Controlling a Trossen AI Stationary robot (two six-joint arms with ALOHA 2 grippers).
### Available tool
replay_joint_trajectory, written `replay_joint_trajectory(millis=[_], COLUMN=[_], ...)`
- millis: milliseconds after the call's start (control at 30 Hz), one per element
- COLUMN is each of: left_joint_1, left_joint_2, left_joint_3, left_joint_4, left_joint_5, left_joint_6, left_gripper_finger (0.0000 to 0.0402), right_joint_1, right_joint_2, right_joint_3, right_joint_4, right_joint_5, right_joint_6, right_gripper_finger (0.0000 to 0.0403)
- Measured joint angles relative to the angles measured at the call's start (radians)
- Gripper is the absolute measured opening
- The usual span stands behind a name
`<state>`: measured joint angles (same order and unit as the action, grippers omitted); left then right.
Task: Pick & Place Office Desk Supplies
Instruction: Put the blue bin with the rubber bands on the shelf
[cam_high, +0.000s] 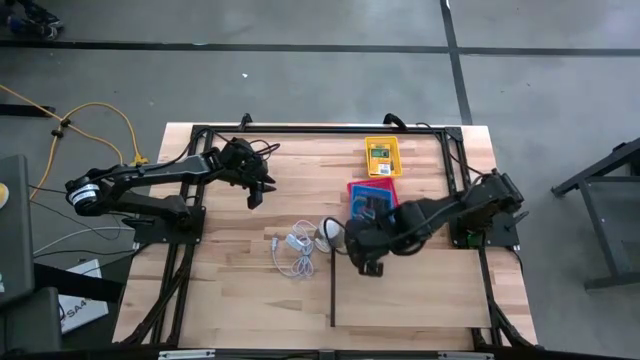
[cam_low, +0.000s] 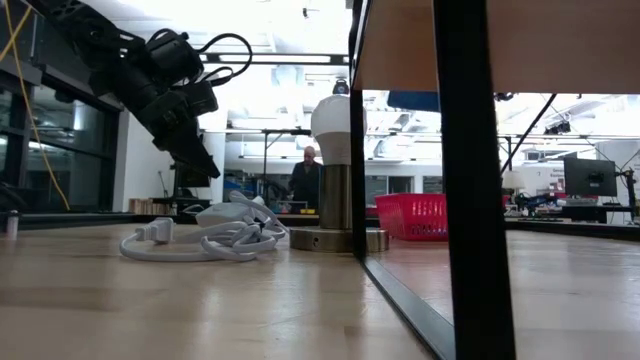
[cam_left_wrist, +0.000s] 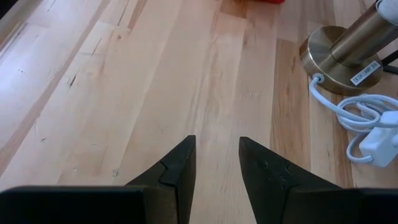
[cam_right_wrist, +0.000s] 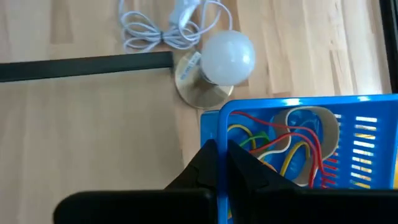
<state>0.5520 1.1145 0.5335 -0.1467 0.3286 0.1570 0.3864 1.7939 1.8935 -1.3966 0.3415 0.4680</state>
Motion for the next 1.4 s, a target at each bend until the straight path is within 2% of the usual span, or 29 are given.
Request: replay_joint_trajectory(millis=[333, 600, 967, 1400], left_joint_1=[0.000, 0.000, 0.000, 0.000], left_joint_2=[0.000, 0.000, 0.000, 0.000], left_joint_3=[0.000, 0.000, 0.000, 0.000], left_joint_4=[0.021, 0.034, 0.051, 0.051], left_joint_5=[0.000, 0.000, 0.000, 0.000], left_joint_6=[0.000, 0.000, 0.000, 0.000], left_gripper_finger=[0.0118, 0.0118, 0.0118, 0.0118], right_joint_1=[0.099, 0.143, 0.179, 0.244], right_joint_2=[0.061, 0.122, 0.196, 0.196], right_joint_3=[0.038, 0.104, 0.198, 0.201], right_joint_4=[-0.001, -0.029, -0.096, -0.087], right_joint_5=[0.031, 0.073, 0.078, 0.087], right_joint_6=[0.053, 0.064, 0.124, 0.164], right_gripper_finger=[0.0003, 0.0003, 0.0003, 0.0003])
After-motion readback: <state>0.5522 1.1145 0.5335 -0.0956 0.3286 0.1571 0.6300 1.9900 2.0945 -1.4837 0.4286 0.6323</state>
